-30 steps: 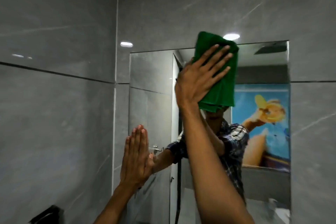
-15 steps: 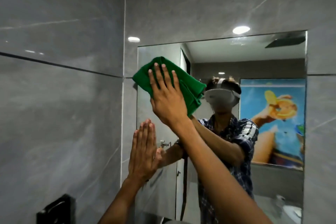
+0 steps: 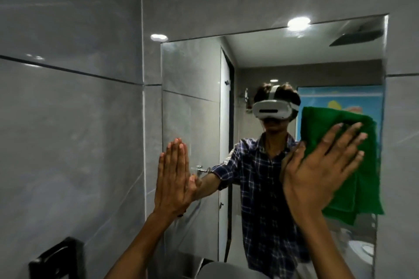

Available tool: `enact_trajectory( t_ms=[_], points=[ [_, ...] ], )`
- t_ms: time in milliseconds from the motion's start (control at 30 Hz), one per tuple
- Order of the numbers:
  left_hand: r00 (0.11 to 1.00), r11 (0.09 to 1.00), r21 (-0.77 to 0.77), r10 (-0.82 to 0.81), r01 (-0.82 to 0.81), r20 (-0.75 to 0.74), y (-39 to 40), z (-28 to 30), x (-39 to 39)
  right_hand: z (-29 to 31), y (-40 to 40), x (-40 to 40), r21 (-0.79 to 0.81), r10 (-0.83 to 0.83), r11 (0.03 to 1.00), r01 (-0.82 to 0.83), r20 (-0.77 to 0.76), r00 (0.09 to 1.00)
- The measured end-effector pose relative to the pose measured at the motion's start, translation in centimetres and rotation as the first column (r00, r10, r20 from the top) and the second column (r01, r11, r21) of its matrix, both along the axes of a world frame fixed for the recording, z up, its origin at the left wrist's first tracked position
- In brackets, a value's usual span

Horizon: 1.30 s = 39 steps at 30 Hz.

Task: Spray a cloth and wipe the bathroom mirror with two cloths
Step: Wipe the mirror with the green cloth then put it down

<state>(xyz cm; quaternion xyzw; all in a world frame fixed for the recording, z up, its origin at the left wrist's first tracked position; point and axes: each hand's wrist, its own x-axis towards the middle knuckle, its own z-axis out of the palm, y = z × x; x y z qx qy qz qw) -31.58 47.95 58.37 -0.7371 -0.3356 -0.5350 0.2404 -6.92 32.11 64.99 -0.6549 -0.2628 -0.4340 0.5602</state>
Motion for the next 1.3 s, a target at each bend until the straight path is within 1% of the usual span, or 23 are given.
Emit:
enact_trajectory(
  t_ms=[133,200,333,433,500,533,600,633,700,733,767,833,867,900,967,1000,1033,1100,1133,1167,1233,1267,1300],
  points=[
    [1.000,1.000,0.002,-0.023,0.023,0.006,0.1,0.0,-0.1,0.0,5.1,-8.1,-0.113,0.075,0.991,-0.064,0.096,0.993],
    [1.000,1.000,-0.001,-0.027,0.027,-0.016,0.2,0.0,-0.3,0.3,7.3,-12.6,-0.182,0.161,0.975,-0.125,0.201,0.966],
    [0.992,0.986,-0.125,-0.120,0.114,-0.036,-0.1,-0.1,-1.4,1.1,9.9,-18.6,-0.378,0.375,0.898,-0.225,0.390,0.841],
    [0.963,0.944,-0.212,-0.228,0.255,0.141,-1.7,0.2,-2.7,1.5,10.1,-19.4,-0.545,0.573,0.782,-0.301,0.440,0.692],
    [0.900,0.867,-0.302,-0.301,0.396,0.316,-3.4,0.5,-3.2,1.9,9.2,-19.3,-0.616,0.735,0.643,-0.454,0.332,0.591],
    [0.862,0.820,-0.353,-0.297,0.451,0.411,-4.7,0.8,-3.0,2.0,8.3,-19.5,-0.600,0.814,0.554,-0.577,0.245,0.527],
    [0.746,0.695,-0.400,-0.300,0.598,0.594,-7.8,1.4,-2.3,2.2,6.0,-19.6,-0.440,0.936,0.324,-0.838,0.019,0.352],
    [0.681,0.638,-0.381,-0.320,0.669,0.658,-9.6,1.6,-1.9,2.0,4.3,-19.5,-0.334,0.964,0.217,-0.917,-0.073,0.254],
    [0.569,0.541,-0.334,-0.354,0.772,0.742,-13.3,1.4,-1.0,0.9,0.6,-19.1,-0.201,0.977,0.099,-0.975,-0.169,0.134],
    [0.433,0.443,-0.255,-0.364,0.859,0.825,-15.6,1.3,-0.4,-0.2,-1.2,-18.7,-0.186,0.978,0.071,-0.980,-0.182,0.105],
    [0.286,0.356,-0.157,-0.348,0.921,0.893,-17.9,0.7,0.0,-1.5,-3.1,-18.2,-0.202,0.976,0.070,-0.977,-0.191,0.109],
    [0.121,0.224,-0.063,-0.255,0.972,0.959,-22.4,-1.8,1.4,-4.8,-6.7,-16.9,-0.305,0.963,0.102,-0.947,-0.210,0.171],
    [0.043,0.152,-0.020,-0.145,0.988,0.988,-25.1,-4.1,2.6,-7.2,-9.2,-15.4,-0.369,0.946,0.111,-0.923,-0.244,0.212],
    [-0.013,0.106,0.018,-0.048,0.994,0.999,-26.9,-5.8,3.0,-8.6,-11.0,-14.5,-0.413,0.936,0.093,-0.906,-0.275,0.222],
    [-0.042,-0.004,0.043,0.124,0.999,0.991,-31.7,-10.1,5.1,-13.0,-16.0,-11.2,-0.368,0.892,0.005,-0.930,-0.418,0.170],
    [-0.037,-0.077,0.050,0.165,0.996,0.986,-33.9,-12.2,6.0,-15.4,-18.3,-9.3,-0.278,0.874,-0.009,-0.961,-0.469,0.128],
    [-0.012,-0.155,0.057,0.274,0.986,0.962,-36.3,-14.4,7.2,-17.9,-21.1,-7.0,-0.180,0.823,0.006,-0.984,-0.557,0.107],
    [0.065,-0.226,0.029,0.399,0.974,0.915,-39.3,-18.7,9.2,-22.1,-24.5,-3.3,-0.109,0.721,0.144,-0.983,-0.669,0.180],
    [0.101,-0.254,0.036,0.507,0.967,0.856,-42.6,-22.7,12.8,-26.6,-28.2,1.1,-0.062,0.576,0.250,-0.966,-0.793,0.200],
    [0.136,-0.281,0.038,0.573,0.959,0.808,-43.7,-23.6,13.5,-28.5,-29.5,2.9,0.002,0.494,0.274,-0.962,-0.858,0.139],
    [0.187,-0.334,0.052,0.641,0.941,0.744,-45.3,-26.0,14.5,-31.3,-31.5,5.2,0.285,0.347,0.263,-0.922,-0.919,-0.185],
    [0.247,-0.377,0.039,0.678,0.926,0.692,-46.9,-28.8,16.9,-33.4,-33.8,7.5,0.437,0.257,0.315,-0.842,-0.894,-0.368],
    [0.262,-0.400,0.065,0.707,0.914,0.657,-47.4,-30.2,17.6,-34.7,-34.6,8.3,0.477,0.229,0.350,-0.806,-0.878,-0.420]
  ],
)
